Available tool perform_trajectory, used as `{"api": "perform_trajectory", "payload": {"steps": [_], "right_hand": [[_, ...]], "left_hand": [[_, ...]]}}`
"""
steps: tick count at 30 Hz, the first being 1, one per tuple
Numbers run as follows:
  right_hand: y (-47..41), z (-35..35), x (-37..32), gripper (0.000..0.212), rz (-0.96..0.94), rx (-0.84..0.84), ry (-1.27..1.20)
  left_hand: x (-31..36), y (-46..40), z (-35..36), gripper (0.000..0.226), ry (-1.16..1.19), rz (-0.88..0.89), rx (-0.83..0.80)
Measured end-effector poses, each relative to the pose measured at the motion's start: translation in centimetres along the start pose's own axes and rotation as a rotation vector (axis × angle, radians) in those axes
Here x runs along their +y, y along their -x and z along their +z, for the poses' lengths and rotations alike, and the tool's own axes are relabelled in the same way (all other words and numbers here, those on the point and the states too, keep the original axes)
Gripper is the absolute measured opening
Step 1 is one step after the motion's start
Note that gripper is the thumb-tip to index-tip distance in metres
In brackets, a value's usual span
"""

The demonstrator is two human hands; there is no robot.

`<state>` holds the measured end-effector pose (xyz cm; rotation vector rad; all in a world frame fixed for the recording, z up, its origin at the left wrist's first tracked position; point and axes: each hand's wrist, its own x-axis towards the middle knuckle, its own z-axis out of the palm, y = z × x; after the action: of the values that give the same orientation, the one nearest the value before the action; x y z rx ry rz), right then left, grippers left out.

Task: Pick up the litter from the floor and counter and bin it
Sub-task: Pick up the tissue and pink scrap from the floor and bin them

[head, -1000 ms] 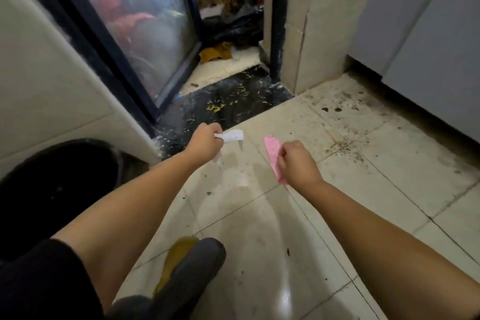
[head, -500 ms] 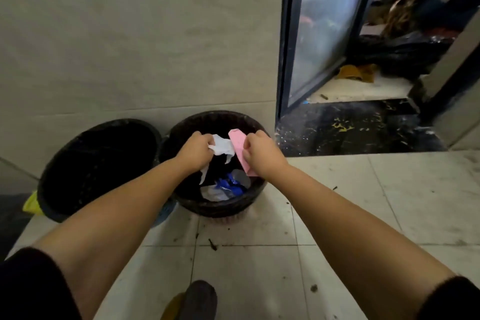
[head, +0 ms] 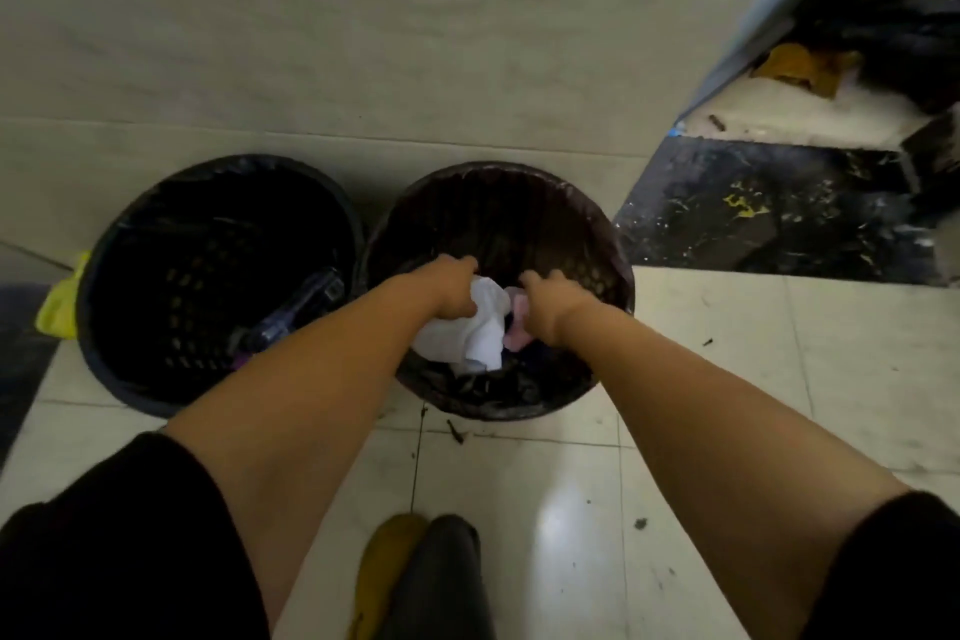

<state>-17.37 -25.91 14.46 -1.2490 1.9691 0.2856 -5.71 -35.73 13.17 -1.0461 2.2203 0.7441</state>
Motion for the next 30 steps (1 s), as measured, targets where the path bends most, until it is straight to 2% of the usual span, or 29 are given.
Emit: {"api": "perform_trajectory", "payload": {"steps": [5,10,14,17,24,30], "right_hand": [[10.7,-8.6,-0.9,0.073,0.030,0.123,0.016],[22.6,-18.0,-3.3,0.054,0.078,0.170,0.027],[31.9,-24.8,-6.7,0.054,0.082,0.204,0.005],[37.2,-28.3,-8.7,0.053,0.117,0.233,-0.059],[45.8,-31.1,-9.8,0.053,0.268,0.334,-0.175],[55.3,-28.2,-7.2,0.059,0.519,0.438,-0.310]], "left_hand": [[2.5,10.3,-7.9,0.048,0.092,0.020,0.090],[6.3,22.9,-17.2,0.055,0.134,0.057,0.129],[9.0,32.2,-24.6,0.046,0.143,0.087,0.165],[10.7,37.4,-28.9,0.055,0.123,0.110,0.140],[16.6,42.6,-34.9,0.066,-0.048,0.370,0.158],[22.6,46.4,-32.9,0.071,-0.172,0.598,0.100]]}}
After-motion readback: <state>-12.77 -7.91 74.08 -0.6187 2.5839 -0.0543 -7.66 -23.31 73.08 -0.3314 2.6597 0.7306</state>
